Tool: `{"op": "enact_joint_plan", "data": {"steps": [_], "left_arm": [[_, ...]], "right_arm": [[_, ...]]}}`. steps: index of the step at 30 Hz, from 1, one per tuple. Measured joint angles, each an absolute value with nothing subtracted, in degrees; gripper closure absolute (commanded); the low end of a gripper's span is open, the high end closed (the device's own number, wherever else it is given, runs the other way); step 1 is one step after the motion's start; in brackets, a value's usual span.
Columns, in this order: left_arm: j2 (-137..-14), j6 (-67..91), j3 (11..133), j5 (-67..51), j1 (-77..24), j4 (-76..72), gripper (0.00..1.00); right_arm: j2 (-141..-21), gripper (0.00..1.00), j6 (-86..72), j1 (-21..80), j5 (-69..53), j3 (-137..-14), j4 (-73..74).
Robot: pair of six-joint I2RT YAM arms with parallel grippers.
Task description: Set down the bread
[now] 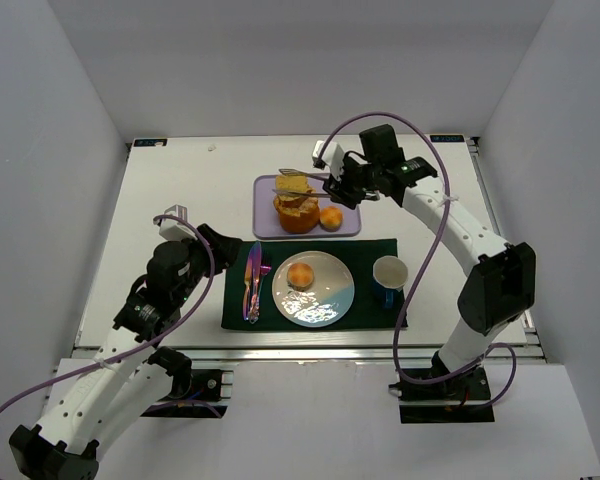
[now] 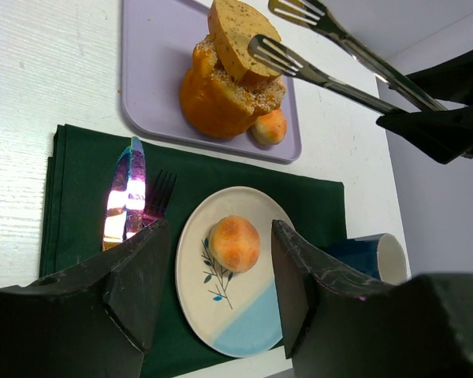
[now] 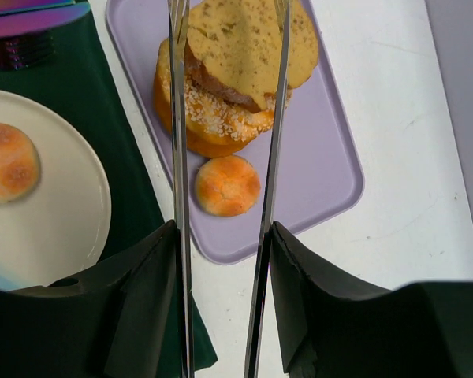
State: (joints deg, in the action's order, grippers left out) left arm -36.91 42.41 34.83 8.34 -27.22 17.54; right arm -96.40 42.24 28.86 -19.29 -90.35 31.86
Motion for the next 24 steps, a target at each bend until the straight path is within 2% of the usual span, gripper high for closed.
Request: {"op": "enact_joint_plan", "data": {"steps": [20,24], "left_arm": [[-36.8,42.4,34.8,8.4,-27.2,17.5,0.36],[-36.8,42.4,34.8,8.4,-27.2,17.5,0.36]], "right_arm": [[-97.1,0.46,45.3,28.9,-17.2,-90.1,35.9],[-97.2,0.51,45.3,28.9,-14.4,-89.8,34.9]]}}
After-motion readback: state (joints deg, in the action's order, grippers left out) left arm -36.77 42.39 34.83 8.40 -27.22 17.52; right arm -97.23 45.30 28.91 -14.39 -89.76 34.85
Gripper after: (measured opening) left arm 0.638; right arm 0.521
